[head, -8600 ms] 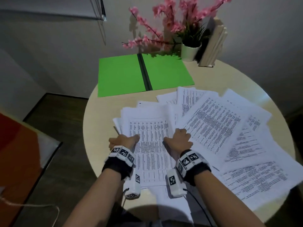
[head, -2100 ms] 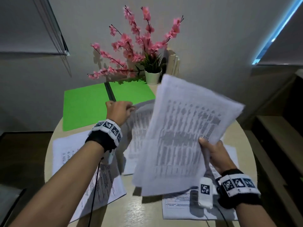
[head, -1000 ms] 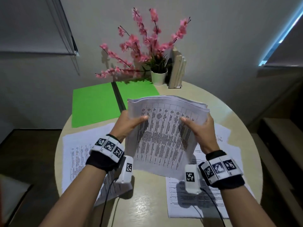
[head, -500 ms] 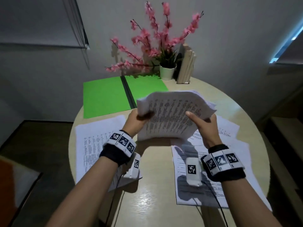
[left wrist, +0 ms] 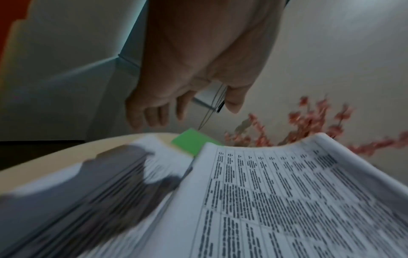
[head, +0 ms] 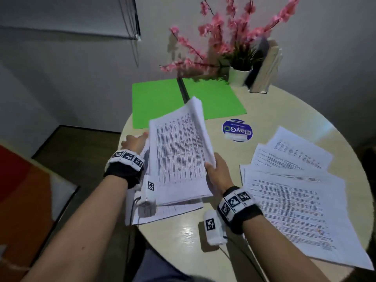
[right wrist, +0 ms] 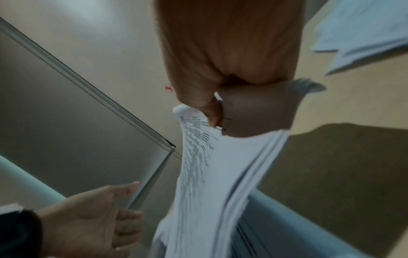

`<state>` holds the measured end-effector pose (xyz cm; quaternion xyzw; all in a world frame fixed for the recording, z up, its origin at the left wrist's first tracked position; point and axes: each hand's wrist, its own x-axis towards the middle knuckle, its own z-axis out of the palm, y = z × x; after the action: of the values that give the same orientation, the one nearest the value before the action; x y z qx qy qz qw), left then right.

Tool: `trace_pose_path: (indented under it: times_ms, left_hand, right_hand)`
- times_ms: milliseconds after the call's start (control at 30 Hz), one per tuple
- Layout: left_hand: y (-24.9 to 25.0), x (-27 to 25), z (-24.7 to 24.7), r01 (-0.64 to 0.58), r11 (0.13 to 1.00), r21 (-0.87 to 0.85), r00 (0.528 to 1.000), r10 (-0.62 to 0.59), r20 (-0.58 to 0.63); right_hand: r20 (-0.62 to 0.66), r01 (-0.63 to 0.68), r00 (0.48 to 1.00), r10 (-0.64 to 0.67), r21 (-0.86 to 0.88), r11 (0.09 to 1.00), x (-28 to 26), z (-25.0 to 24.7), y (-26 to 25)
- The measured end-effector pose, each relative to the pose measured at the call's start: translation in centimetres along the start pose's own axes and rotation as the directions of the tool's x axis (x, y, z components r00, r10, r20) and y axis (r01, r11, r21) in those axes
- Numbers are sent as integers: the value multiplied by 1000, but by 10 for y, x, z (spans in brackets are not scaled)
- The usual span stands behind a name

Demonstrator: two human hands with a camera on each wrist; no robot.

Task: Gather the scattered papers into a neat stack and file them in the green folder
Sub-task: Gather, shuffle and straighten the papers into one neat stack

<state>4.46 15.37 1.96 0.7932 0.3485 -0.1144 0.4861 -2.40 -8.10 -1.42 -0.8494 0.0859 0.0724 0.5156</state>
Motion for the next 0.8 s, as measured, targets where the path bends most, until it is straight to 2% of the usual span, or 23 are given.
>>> trace_pose_path:
  times_ms: [33, 100, 167, 200, 267, 367, 467, 567, 667, 733, 800]
  left_hand:
    - [-15, 0, -1, 85, 992, 95, 996, -84, -19]
    - [-37, -4, 2, 184, 969, 163, 983, -179, -42]
    - [-49, -11, 9, 207, 959, 193, 978, -204, -36]
    - [-52, -11, 14, 206, 959, 197, 979, -201, -41]
    - [-50, -10, 25, 210, 962, 173, 977, -203, -58]
    - [-45, -12, 43, 176, 969, 172, 984, -168, -63]
    - [-38, -19, 53, 144, 970, 196, 987, -128, -93]
    - [-20, -26, 68, 27, 965, 261, 993, 5, -122]
    - [10, -40, 107, -206, 914, 348, 978, 203, 47]
    - [30, -50, 141, -361, 861, 357, 931, 309, 197]
    - [44, -61, 174, -472, 821, 322, 868, 368, 334]
  right_hand:
    - [38, -30, 999, 30, -24, 999, -1, 6, 4]
    - [86, -115, 989, 123, -88, 989, -2, 14, 9]
    - [71, -169, 978, 198, -291, 942, 2, 21, 16]
    - [51, -187, 972, 228, -417, 890, 4, 26, 20]
    - [46, -181, 968, 247, -553, 813, 5, 35, 20]
    - [145, -87, 965, 217, -604, 792, 4, 40, 13]
    - [218, -70, 957, 193, -468, 881, 7, 14, 17]
    - [16, -112, 992, 122, -290, 950, 14, -41, 34]
    - [-102, -227, 973, 209, -224, 948, 20, -110, 65]
    - [-132, -304, 952, 275, -334, 892, 23, -154, 86]
    - [-127, -309, 950, 286, -521, 796, 24, -188, 100]
